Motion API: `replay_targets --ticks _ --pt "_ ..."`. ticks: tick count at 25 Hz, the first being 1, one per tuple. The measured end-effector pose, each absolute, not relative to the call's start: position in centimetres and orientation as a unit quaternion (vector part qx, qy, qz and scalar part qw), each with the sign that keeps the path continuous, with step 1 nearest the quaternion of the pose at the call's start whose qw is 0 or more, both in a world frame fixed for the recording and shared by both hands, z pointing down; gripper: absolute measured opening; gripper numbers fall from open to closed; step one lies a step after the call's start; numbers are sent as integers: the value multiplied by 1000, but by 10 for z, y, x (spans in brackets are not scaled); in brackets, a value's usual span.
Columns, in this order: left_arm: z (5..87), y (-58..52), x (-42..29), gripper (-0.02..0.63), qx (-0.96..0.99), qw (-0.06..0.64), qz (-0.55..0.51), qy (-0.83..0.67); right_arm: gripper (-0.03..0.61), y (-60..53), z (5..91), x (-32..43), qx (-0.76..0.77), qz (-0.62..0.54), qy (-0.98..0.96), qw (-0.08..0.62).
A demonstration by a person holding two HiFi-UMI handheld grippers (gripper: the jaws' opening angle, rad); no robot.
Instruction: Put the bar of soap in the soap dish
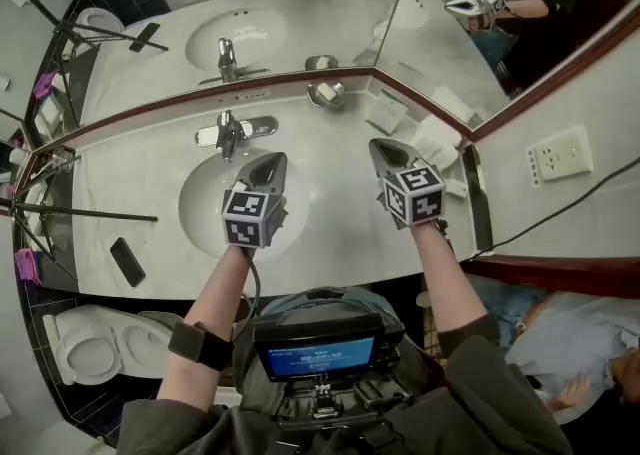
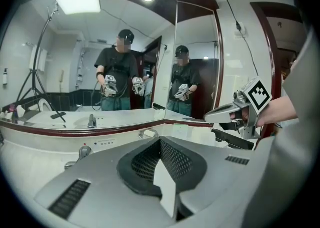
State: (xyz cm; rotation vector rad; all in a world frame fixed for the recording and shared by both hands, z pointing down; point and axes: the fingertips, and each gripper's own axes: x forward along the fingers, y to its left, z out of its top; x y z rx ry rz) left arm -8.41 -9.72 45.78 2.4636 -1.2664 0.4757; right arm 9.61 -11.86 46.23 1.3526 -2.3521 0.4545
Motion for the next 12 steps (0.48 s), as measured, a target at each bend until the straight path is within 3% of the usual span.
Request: replay_targets --ticks 12 --pt "463 -73 -87 2 860 171 169 -451 17 -95 468 99 482 186 -838 174"
